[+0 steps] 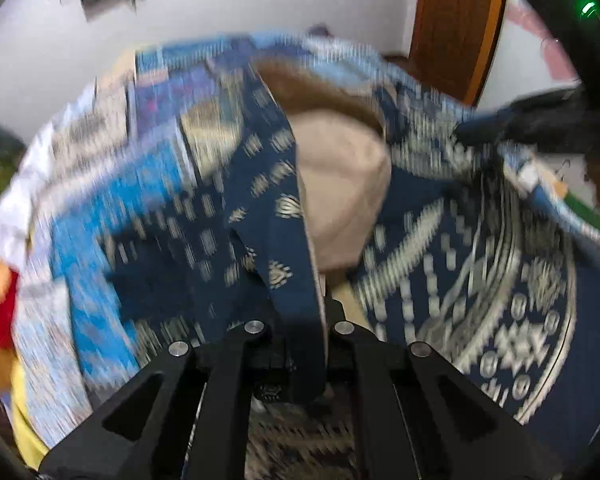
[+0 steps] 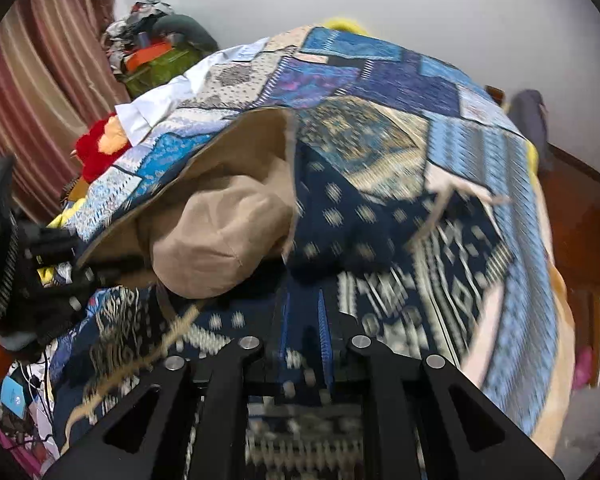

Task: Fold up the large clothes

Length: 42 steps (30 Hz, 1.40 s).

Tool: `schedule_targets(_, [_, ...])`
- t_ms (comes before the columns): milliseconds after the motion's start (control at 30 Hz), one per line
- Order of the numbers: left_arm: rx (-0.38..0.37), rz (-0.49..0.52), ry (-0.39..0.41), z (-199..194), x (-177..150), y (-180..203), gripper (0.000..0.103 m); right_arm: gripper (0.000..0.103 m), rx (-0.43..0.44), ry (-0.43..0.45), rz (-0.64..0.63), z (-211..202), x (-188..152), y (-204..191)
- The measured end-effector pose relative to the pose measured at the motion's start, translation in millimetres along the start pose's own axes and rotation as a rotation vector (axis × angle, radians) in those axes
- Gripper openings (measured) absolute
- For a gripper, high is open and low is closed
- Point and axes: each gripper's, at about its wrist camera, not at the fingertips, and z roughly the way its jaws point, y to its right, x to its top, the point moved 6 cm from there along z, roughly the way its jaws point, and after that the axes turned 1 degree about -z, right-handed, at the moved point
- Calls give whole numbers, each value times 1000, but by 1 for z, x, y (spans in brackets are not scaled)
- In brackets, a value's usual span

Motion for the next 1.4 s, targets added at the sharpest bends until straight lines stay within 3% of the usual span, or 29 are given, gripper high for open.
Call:
schedule_targets(33, [1, -23, -41, 7, -12, 1, 5, 11, -9, -19, 13, -3, -9, 2])
schedule_targets(100, [3, -70, -114, 15, -30, -2, 24, 11, -23, -62, 33, -4, -26, 8])
schedule_targets(200, [-27, -119, -151, 10, -39, -6, 47, 11, -37, -96, 53, -5, -46, 15])
schedule_targets(233, [-28, -127, -141, 1, -37, -8, 51, 11, -45, -104, 63, -5, -52, 18])
schedule_targets(300, [7, -129, -103, -16, -27, -14, 71, 11, -58, -111, 74, -8, -58, 22])
schedule_targets(367, [48, -141, -46, -33, -13, -23, 79, 11, -46, -97, 86, -13, -60, 24])
schedule_targets(467, [84, -164, 30, -47, 18, -37, 82, 11, -35, -70, 118, -20, -59, 27])
schedule_targets(567, [105, -194, 71, -40, 50, -51, 82, 11, -36, -47, 132, -24, -55, 27])
schedule_targets(667, [81, -230, 54, -11, 77, -57, 82, 11, -16, -33, 161, -28, -53, 29])
schedule_targets(733, [48, -259, 21, 16, 92, -57, 74, 11, -8, -27, 179, -31, -54, 31])
schedule_targets(833, [25, -287, -52, 51, 100, -52, 28, 11, -3, -17, 205, -37, -55, 37])
schedule_targets(867, [22, -289, -71, 58, 100, -49, 5, 11, -9, -13, 211, -39, -55, 39])
schedule_targets(967, [31, -235, -33, 51, 101, -30, 5, 11, -28, 3, 224, -49, -54, 48])
schedule_targets(1100, [5, -65, 95, -1, 94, 16, 5, 11, -42, 34, 237, -64, -51, 56])
schedule_targets(1200, [-48, 54, 149, -34, 76, 55, 5, 11, -33, 59, 260, -73, -47, 57])
schedule_targets(1300, [-88, 141, 154, -47, 52, 88, 5, 11, 6, 83, 280, -84, -46, 51])
schedule_targets(1400, [-129, 165, 107, -46, 21, 107, 5, 11, 29, 92, 265, -91, -46, 36])
